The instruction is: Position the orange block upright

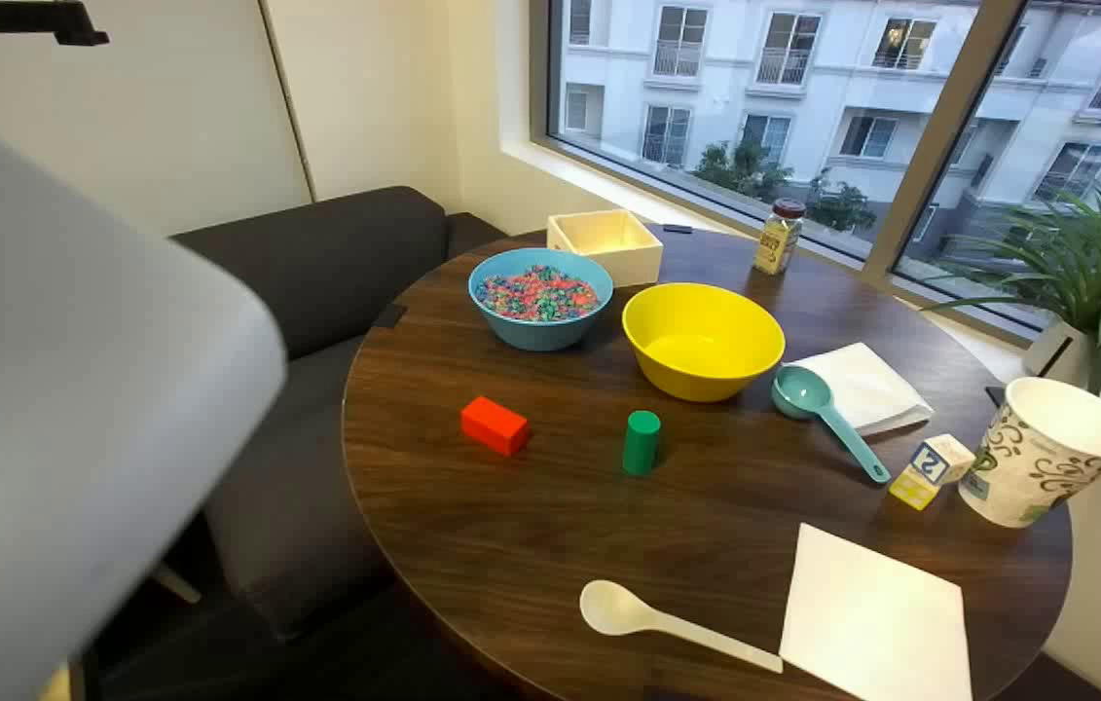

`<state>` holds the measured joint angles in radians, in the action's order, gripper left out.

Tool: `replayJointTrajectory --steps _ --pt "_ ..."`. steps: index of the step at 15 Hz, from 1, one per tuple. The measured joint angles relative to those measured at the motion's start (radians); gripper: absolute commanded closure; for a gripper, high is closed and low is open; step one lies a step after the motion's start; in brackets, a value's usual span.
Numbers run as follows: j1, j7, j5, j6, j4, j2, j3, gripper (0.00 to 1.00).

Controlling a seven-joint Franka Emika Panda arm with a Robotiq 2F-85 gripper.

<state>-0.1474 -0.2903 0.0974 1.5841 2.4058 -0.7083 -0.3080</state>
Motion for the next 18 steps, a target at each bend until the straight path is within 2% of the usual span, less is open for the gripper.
replayJointTrajectory --steps 12,14,18 --pt "0.000 0.000 -0.001 0.003 0.000 0.002 0.001 0.00" --pt "0.013 -0.002 -0.019 0.040 0.009 0.022 0.002 0.00" --pt "0.080 -0.003 -0.095 0.188 0.034 0.124 0.029 0.00"
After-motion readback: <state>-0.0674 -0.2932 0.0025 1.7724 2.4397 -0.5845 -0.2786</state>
